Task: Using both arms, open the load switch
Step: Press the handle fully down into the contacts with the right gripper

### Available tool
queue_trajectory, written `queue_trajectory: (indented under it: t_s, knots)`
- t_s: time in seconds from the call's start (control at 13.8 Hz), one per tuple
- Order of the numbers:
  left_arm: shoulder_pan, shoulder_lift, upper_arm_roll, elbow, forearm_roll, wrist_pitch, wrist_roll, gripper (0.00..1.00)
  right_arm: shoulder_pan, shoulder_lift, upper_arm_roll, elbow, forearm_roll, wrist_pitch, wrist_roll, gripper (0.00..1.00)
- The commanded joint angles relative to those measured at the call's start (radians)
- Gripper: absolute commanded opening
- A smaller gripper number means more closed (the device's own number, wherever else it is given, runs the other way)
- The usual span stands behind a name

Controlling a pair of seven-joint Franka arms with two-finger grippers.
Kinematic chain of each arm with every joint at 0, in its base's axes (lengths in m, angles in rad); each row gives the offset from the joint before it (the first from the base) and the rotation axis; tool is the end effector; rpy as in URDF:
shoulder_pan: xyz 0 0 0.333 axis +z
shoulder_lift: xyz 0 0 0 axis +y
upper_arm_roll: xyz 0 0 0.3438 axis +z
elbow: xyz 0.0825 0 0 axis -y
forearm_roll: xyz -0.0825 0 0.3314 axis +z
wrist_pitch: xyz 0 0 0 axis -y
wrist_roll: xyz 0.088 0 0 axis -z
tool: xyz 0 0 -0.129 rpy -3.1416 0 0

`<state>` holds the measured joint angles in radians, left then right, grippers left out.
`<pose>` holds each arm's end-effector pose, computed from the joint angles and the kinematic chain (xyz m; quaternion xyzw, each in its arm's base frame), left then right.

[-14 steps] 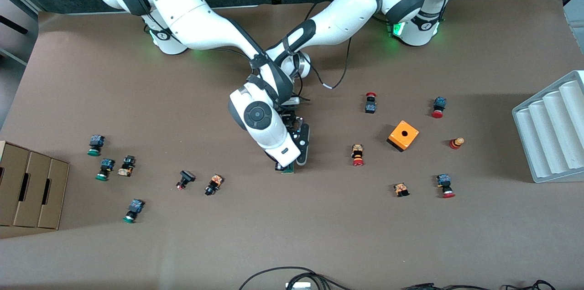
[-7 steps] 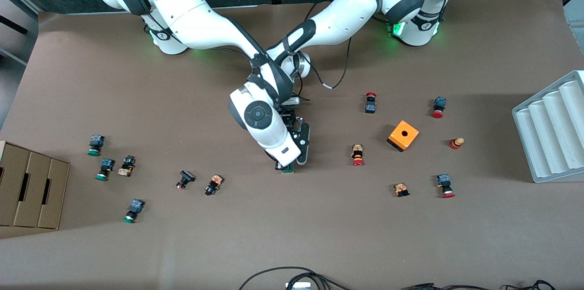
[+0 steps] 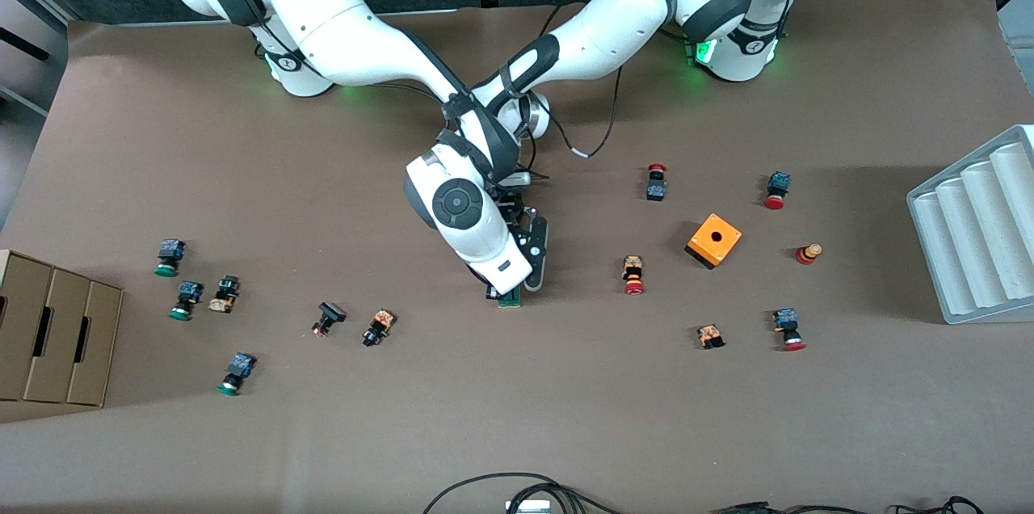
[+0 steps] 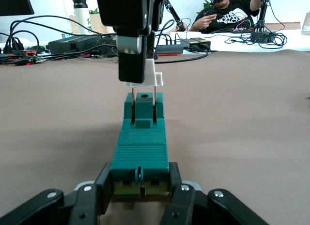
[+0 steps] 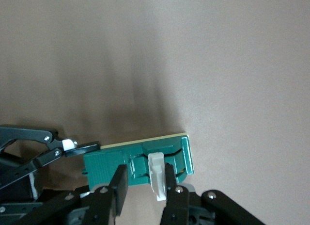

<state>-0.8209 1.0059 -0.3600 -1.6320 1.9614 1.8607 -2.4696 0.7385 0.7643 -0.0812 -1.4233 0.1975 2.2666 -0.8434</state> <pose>0.3703 -0.5525 0.1111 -0.8128 -0.0035 -0.5821 0.0233 0.5519 0.4530 0.2795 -0.7616 -0.6448 -0.0458 0.0466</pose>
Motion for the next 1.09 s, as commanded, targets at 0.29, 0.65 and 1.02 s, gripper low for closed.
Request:
queue_trajectory:
  t_s: [0.29,0.65,1.02]
  knots:
    - [-0.003,0.028,0.009,0.037,0.013,0.031,0.023,0.44,0.009,-0.059,-0.006,-0.060,-0.020,-0.038,0.024,0.38]
    - [-0.003,0.028,0.009,0.037,0.013,0.031,0.023,0.44,0.022,-0.060,-0.006,-0.072,-0.021,-0.039,0.067,0.37]
    - [-0.003,0.028,0.009,0.037,0.013,0.031,0.023,0.44,0.025,-0.059,-0.005,-0.072,-0.021,-0.039,0.098,0.37]
